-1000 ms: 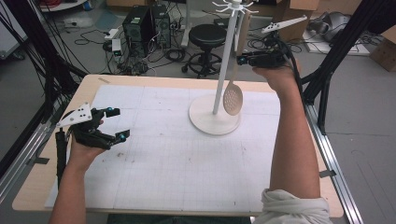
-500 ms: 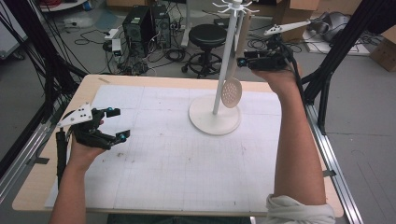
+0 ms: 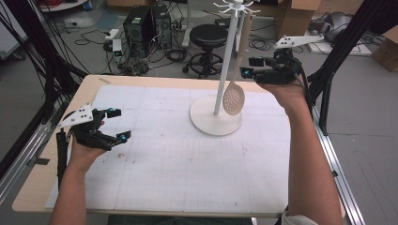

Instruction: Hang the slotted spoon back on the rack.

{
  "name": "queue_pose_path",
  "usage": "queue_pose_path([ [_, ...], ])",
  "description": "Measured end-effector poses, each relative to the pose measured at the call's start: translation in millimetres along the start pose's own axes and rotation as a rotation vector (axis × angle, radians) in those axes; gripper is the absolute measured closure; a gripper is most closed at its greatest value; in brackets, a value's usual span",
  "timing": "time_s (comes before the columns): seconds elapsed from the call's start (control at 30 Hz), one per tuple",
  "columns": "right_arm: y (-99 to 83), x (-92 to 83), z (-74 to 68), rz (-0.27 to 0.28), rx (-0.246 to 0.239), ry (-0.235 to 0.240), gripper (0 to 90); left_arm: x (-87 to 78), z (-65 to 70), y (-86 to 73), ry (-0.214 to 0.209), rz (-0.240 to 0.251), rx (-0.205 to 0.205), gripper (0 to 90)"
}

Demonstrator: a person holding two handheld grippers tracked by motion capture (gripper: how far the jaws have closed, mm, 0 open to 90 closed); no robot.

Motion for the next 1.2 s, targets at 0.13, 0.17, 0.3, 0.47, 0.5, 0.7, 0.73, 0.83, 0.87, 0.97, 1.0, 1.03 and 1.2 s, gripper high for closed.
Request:
queue_pose_path([
  [0.13,-4.8,-3.8,-10.3,0.027,-0.015,0.022,39.6,0.2,0.7,0.2,-0.003,0.001,0.001,7.0],
  [0.17,-5.8,-4.4,-13.1,0.038,-0.023,0.031,39.6,0.3,1.0,0.3,-0.006,0.003,0.000,7.0],
  [0.3,-11.2,-6.0,-24.9,0.060,-0.033,0.057,38.4,0.5,1.3,-0.1,-0.010,0.002,-0.001,7.0],
  [0.47,-19.3,-4.8,-36.2,0.068,-0.046,0.083,36.9,0.7,2.4,0.6,-0.017,0.006,0.000,7.0],
  [0.5,-20.9,-4.3,-38.4,0.071,-0.044,0.086,36.8,0.6,2.4,0.4,-0.017,0.004,0.001,7.0],
  [0.7,-34.7,0.4,-54.2,0.089,-0.054,0.138,34.0,1.3,2.0,-1.4,-0.021,-0.001,-0.005,7.0],
  [0.73,-38.0,1.2,-55.8,0.092,-0.047,0.144,33.4,1.4,2.3,-1.4,-0.022,-0.002,-0.005,7.0],
  [0.83,-49.4,4.1,-58.0,0.094,-0.034,0.145,31.4,1.3,2.9,-0.9,-0.026,0.002,-0.006,7.0],
  [0.87,-52.1,4.8,-59.3,0.098,-0.027,0.150,30.7,0.9,2.8,-0.9,-0.027,0.000,-0.003,7.0],
  [0.97,-66.2,9.1,-65.6,0.102,-0.024,0.170,30.0,1.0,2.4,-1.4,-0.027,-0.001,-0.006,7.0],
  [1.0,-70.9,10.8,-67.5,0.097,-0.023,0.172,29.6,1.3,2.5,-2.2,-0.028,-0.004,-0.008,7.0],
  [1.03,-75.1,12.5,-68.6,0.093,-0.027,0.170,29.5,1.7,2.4,-3.0,-0.029,-0.008,-0.008,7.0],
  [1.2,-92.0,16.2,-71.1,0.082,-0.020,0.153,27.9,3.3,3.0,-5.0,-0.038,-0.015,-0.012,7.0],
])
Point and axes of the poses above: each handheld gripper's, and its own axes: x roughly forward along the jaws, y roughly out of its top, z roughly to its right, the point moved 9 cm from there along x, roughly forward along the jaws
